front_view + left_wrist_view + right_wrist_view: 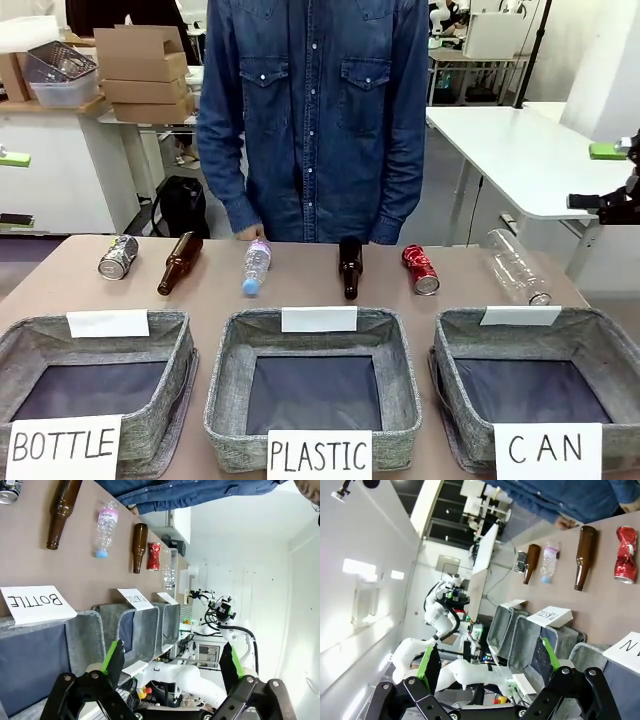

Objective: Sort the can waste into the basket.
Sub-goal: Pick up the can waste from the table and place it in the right Fabric basket.

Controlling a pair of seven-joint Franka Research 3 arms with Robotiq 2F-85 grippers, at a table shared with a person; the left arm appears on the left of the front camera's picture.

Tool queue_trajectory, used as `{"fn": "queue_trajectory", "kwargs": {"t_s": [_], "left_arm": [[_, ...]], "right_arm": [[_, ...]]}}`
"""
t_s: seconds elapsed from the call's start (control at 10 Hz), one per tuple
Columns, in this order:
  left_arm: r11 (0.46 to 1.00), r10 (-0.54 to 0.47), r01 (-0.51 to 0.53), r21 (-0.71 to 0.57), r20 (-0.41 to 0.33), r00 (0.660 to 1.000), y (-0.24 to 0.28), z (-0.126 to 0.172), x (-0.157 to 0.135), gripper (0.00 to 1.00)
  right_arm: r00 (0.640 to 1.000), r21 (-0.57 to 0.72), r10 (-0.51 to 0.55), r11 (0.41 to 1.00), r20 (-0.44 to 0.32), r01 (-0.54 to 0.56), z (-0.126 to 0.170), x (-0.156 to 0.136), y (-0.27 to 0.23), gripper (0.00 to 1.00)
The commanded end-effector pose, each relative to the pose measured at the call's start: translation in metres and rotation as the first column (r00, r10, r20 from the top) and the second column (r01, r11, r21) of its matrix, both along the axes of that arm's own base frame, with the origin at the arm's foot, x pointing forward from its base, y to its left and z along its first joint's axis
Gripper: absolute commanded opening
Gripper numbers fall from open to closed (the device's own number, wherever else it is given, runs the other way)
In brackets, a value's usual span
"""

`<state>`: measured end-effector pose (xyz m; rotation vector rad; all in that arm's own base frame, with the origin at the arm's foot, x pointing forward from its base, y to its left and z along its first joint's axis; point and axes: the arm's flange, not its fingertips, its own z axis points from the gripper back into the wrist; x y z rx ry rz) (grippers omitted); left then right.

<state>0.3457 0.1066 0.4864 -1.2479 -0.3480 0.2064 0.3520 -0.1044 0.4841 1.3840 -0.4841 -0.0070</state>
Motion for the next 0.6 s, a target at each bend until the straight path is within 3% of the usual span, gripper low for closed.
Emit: {"fn": "queue_trajectory", "kwargs": {"t_s": [0.0, 0.2, 0.3, 0.5], "left_arm": [[1.0, -0.012, 0.012, 0.006, 0.021, 1.0, 0.003, -0.003, 0.002, 1.0], [1.0, 0.001, -0.001, 0.002, -0.001, 1.0, 0.002, -0.001, 0.0, 1.0], [0.984, 0.043, -0.03, 0.178, -0.07, 0.997, 0.012, 0.001, 0.026, 1.0], [0.934, 0.11, -0.032, 0.357, -0.199, 0.974, 0.028, -0.012, 0.086, 1.0]], "right_arm": [[0.999, 0.003, 0.0, 1.0, 0.036, 0.0, -0.001, 0.006, -0.002, 1.0], [0.999, 0.003, 0.0, 1.0, 0.036, 0.0, -0.001, 0.006, -0.002, 1.0], [0.999, 0.003, 0.0, 1.0, 0.036, 0.0, -0.001, 0.006, -0.002, 1.0], [0.999, 0.003, 0.0, 1.0, 0.036, 0.0, -0.001, 0.006, -0.002, 1.0]]}}
